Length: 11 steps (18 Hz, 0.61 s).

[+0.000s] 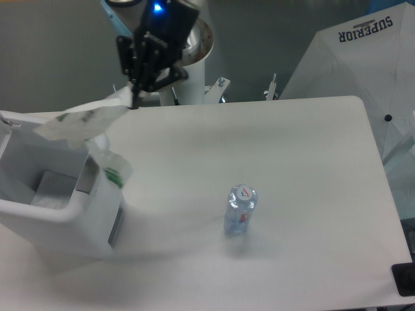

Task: Place the trash in the trash can
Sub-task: 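Lift the held bag and carry it over the white trash bin, then lower the bag into the bin and open the gripper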

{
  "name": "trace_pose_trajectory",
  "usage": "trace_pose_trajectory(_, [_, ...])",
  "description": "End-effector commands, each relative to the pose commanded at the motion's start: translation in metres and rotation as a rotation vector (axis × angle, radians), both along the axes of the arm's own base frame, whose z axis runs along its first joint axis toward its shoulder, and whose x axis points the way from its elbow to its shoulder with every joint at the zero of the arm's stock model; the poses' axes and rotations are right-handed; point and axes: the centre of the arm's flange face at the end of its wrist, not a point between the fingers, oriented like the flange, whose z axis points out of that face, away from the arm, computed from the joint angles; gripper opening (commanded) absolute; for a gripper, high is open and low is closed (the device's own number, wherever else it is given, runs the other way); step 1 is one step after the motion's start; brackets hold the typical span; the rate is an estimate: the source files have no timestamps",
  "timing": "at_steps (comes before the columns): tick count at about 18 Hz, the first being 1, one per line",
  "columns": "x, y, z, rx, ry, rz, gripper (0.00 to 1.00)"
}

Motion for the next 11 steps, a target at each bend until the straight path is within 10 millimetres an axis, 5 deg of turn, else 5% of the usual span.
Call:
trace_pose_trajectory(7, [0.04,0.017,0.002,0.022,-0.05,-0.079,0.0])
trace_pose_trajectory(11, [0.045,0.025,-0.005,0.031,-0.057,-0.102,0.0])
